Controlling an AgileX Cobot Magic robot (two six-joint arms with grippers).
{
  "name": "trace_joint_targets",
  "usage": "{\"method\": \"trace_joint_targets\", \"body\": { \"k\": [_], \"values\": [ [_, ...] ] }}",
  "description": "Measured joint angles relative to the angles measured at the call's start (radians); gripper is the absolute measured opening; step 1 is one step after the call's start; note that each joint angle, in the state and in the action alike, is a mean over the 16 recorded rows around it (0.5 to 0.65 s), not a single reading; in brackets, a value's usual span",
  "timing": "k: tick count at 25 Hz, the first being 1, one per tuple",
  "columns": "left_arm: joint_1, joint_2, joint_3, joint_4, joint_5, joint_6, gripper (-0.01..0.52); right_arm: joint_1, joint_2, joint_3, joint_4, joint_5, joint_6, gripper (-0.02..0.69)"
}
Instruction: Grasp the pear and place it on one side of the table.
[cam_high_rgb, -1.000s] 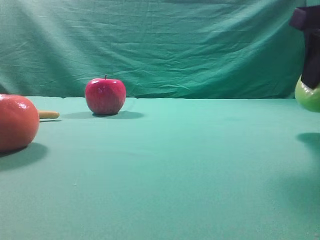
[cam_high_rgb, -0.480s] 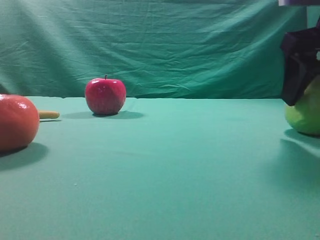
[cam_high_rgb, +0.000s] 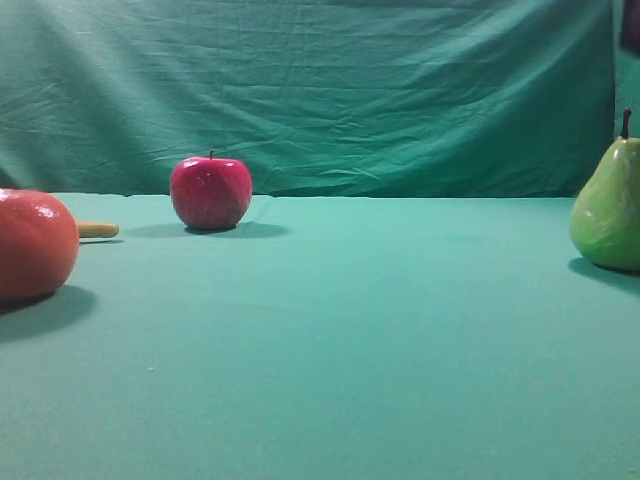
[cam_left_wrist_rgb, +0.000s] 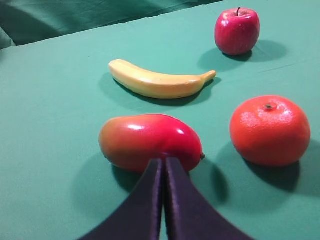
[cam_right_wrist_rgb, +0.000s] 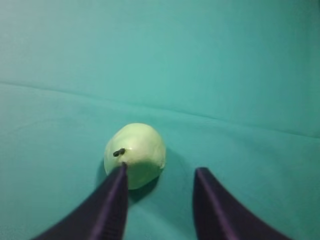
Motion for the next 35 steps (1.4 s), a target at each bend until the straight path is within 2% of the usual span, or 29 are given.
{"method": "trace_joint_targets", "body": {
  "k": [4, 7, 14, 19, 35],
  "values": [
    [0.000, 0.000, 0.000, 0.000, 0.000, 0.000, 0.000, 0.000, -0.173, 0.055, 0.012, 0.022, 0.000, 0.029],
    [0.000, 0.000, 0.000, 0.000, 0.000, 0.000, 0.000, 0.000, -0.289, 0.099, 0.024, 0.038, 0.000, 0.003],
    [0.000, 0.000, 0.000, 0.000, 0.000, 0.000, 0.000, 0.000, -0.494, 0.186, 0.050, 0.076, -0.003, 0.000],
    [0.000, 0.000, 0.000, 0.000, 0.000, 0.000, 0.000, -0.001, -0.593, 0.271, 0.062, 0.047, -0.010, 0.000],
    [0.000, 0.000, 0.000, 0.000, 0.000, 0.000, 0.000, -0.121, -0.907, 0.754, 0.018, -0.268, -0.025, 0.000]
  ]
}}
